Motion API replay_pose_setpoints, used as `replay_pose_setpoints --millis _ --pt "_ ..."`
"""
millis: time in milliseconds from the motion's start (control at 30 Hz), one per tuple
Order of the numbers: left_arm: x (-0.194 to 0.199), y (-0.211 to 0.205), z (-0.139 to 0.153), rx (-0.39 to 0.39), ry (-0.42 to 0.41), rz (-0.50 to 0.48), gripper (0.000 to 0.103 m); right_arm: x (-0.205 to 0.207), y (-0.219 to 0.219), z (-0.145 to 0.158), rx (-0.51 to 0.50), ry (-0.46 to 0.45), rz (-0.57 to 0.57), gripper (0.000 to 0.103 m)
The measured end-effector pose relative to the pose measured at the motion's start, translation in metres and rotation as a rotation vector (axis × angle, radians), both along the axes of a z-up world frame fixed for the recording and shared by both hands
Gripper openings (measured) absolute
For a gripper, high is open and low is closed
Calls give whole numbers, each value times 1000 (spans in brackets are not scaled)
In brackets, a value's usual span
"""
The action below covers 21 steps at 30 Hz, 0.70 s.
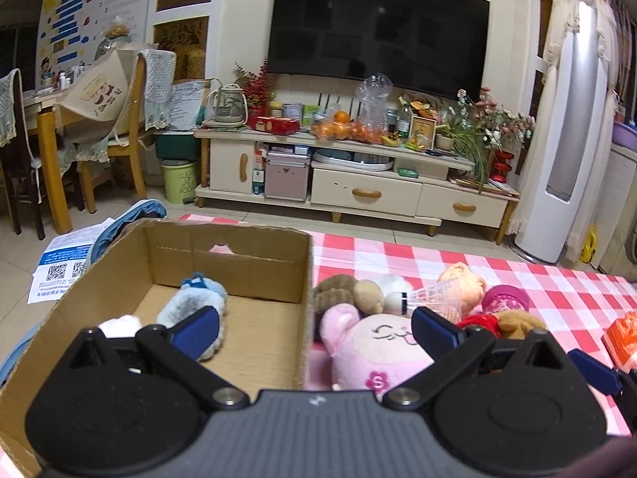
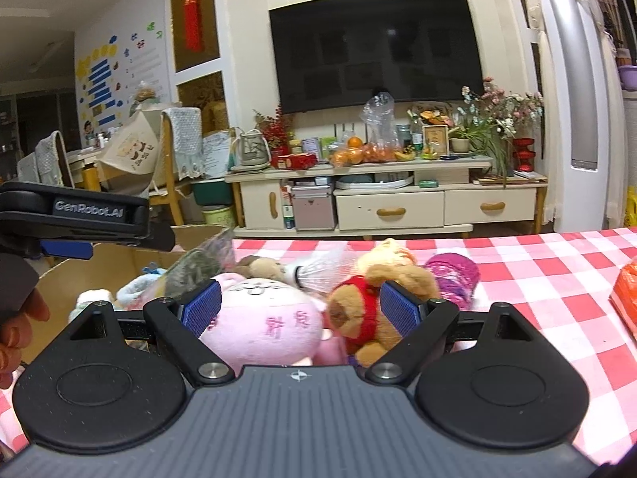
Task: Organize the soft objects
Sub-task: 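Withdraw both tools from the box back toward the table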
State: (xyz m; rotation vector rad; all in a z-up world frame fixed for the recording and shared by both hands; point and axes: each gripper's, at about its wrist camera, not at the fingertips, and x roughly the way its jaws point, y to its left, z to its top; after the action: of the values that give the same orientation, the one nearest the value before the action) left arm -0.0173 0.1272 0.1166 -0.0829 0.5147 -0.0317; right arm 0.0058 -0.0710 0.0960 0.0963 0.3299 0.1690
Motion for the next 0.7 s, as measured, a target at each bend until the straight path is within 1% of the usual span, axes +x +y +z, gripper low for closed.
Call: replay_pose_setpoints --millis 300,700 --pt "2 -24 -2 45 2 -45 102 -1 -11 0 34 0 -72 103" --pt "1 -62 -9 103 9 -130 102 -1 -38 -5 125 20 -205 103"
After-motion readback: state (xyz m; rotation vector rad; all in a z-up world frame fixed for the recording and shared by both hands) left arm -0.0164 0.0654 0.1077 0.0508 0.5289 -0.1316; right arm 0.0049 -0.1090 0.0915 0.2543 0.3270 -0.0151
